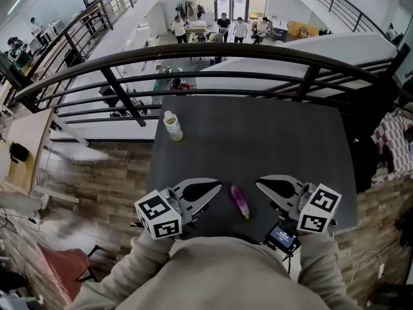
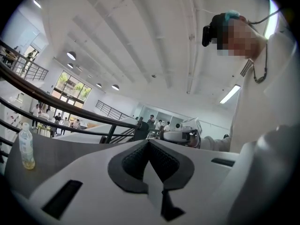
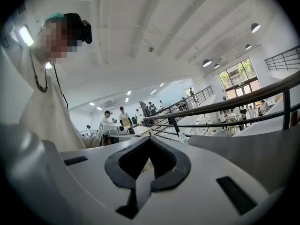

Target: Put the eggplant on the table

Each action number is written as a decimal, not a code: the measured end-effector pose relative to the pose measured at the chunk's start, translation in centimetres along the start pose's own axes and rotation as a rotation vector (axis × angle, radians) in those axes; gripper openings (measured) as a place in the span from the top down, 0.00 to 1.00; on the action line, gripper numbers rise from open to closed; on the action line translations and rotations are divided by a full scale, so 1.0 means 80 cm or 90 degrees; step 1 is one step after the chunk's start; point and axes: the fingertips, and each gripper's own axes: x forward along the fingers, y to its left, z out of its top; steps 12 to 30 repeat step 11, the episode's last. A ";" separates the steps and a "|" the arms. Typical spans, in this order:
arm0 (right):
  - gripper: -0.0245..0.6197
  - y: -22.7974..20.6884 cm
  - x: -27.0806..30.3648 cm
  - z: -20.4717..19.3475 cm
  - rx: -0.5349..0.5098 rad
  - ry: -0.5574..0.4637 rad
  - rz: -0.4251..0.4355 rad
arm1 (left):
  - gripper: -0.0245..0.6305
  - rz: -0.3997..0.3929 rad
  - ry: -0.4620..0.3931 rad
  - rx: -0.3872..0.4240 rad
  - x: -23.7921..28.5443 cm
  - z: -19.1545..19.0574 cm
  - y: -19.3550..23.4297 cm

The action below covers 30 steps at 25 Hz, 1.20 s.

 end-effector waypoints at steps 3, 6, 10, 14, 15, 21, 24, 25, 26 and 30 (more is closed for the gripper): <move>0.94 0.000 0.001 -0.001 0.003 -0.004 0.004 | 0.95 0.008 -0.005 -0.002 -0.001 0.004 0.004; 0.94 0.002 0.003 -0.010 0.008 -0.005 0.011 | 0.95 0.012 0.002 0.000 -0.007 -0.002 0.010; 0.94 0.012 -0.005 -0.030 0.038 -0.002 0.022 | 0.95 0.029 0.039 -0.035 -0.014 -0.033 0.008; 0.94 0.016 -0.009 -0.037 0.049 0.002 0.023 | 0.95 0.035 0.050 -0.050 -0.017 -0.045 0.006; 0.94 0.016 -0.009 -0.037 0.049 0.002 0.023 | 0.95 0.035 0.050 -0.050 -0.017 -0.045 0.006; 0.94 0.016 -0.009 -0.037 0.049 0.002 0.023 | 0.95 0.035 0.050 -0.050 -0.017 -0.045 0.006; 0.94 0.016 -0.009 -0.037 0.049 0.002 0.023 | 0.95 0.035 0.050 -0.050 -0.017 -0.045 0.006; 0.94 0.016 -0.009 -0.037 0.049 0.002 0.023 | 0.95 0.035 0.050 -0.050 -0.017 -0.045 0.006; 0.94 0.016 -0.009 -0.037 0.049 0.002 0.023 | 0.95 0.035 0.050 -0.050 -0.017 -0.045 0.006; 0.94 0.016 -0.009 -0.037 0.049 0.002 0.023 | 0.95 0.035 0.050 -0.050 -0.017 -0.045 0.006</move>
